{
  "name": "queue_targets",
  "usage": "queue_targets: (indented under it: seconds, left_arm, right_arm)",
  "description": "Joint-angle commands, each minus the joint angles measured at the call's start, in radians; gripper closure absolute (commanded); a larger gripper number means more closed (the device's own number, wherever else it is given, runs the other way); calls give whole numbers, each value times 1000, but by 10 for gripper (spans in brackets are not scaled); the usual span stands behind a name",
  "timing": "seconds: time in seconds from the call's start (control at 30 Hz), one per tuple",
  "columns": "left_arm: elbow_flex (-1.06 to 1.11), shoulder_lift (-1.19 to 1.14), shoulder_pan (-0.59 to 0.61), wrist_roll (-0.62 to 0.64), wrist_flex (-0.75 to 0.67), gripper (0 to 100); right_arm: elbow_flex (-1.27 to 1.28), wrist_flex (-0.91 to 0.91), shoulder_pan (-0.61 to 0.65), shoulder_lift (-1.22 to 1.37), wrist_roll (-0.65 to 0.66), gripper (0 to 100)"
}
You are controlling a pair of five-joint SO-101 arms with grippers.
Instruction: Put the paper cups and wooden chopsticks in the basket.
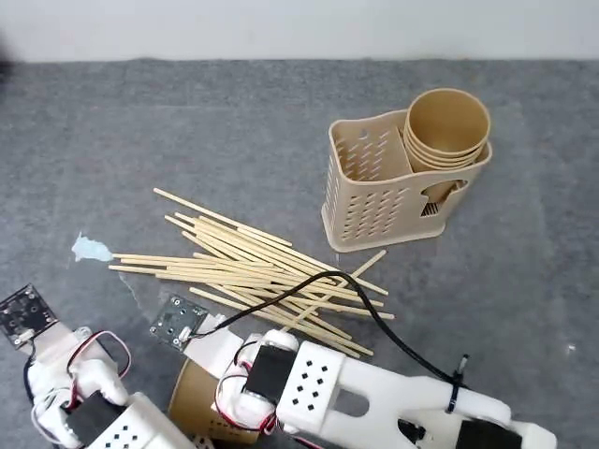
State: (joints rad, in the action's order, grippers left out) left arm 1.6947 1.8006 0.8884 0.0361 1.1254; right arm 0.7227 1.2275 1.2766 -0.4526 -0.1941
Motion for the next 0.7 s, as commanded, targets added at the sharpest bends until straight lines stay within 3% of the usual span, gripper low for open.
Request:
queue_targets:
  seconds: [0.0,0.4,0.67]
  left_arm:
    - [-12,14,3,-5,3,987]
    - [-105,15,-169,-5,3,987]
    - [-163,11,-404,-5,44,987]
  right_arm:
    - [-9,10,-31,-18,-9,697]
    - [-153,243,-331,-337,23,698]
    - [-153,331,-593,-587,49,699]
